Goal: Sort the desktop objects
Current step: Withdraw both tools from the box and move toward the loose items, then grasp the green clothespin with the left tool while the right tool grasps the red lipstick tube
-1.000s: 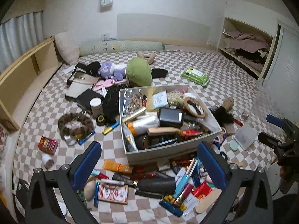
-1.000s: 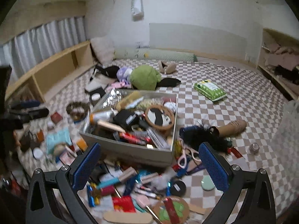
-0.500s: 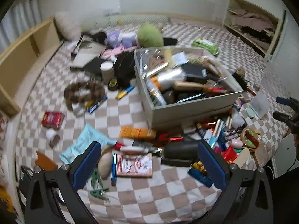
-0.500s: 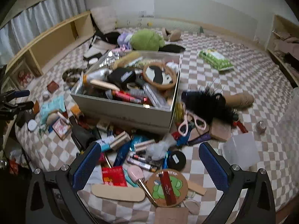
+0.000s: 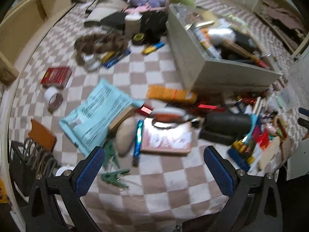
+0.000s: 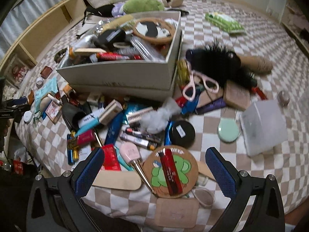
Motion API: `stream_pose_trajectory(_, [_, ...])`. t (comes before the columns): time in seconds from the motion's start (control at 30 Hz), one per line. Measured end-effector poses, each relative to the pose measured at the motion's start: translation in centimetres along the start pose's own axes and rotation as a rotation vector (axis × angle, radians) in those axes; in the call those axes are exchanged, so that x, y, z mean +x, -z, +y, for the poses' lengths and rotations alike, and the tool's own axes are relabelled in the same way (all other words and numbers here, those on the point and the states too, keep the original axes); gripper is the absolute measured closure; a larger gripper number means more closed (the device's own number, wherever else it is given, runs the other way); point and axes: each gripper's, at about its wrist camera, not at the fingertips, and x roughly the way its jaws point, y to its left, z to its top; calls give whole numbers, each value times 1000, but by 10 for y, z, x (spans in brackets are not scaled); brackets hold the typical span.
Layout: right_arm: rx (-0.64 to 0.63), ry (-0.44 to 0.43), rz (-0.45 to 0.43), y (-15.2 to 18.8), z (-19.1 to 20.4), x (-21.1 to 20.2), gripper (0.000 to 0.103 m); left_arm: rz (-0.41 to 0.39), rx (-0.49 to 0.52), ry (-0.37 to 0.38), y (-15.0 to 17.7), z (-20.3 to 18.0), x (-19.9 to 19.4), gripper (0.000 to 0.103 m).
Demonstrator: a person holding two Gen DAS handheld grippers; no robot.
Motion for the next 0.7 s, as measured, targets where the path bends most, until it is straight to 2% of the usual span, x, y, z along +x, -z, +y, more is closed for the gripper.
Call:
stream_pose_trajectory(0.2, [40,-18,57,4,-13,13,0,98,-43,-31,14,25,25,2])
stream_pose_trajectory(0.37, [99,-38,85,6,-29,19,0,152,-63,-47,23,38,41,11])
stream_pose_trajectory(0.5, [139,-42,92,8,-42,20,0,170,-43,-51,27,38,49,24])
stream_pose_trajectory(0.53, [148,-41,98,9,-45,21,0,174,-34,-52,28,37,51,30])
stream_pose_trajectory(0.67, [170,-32,126,16,-56,28,0,181,-2,-66,31,35,53,45])
stream_pose_trajectory(0.7, [172,-29,134,18,-58,29,0,179,0,-64,32,35,52,57])
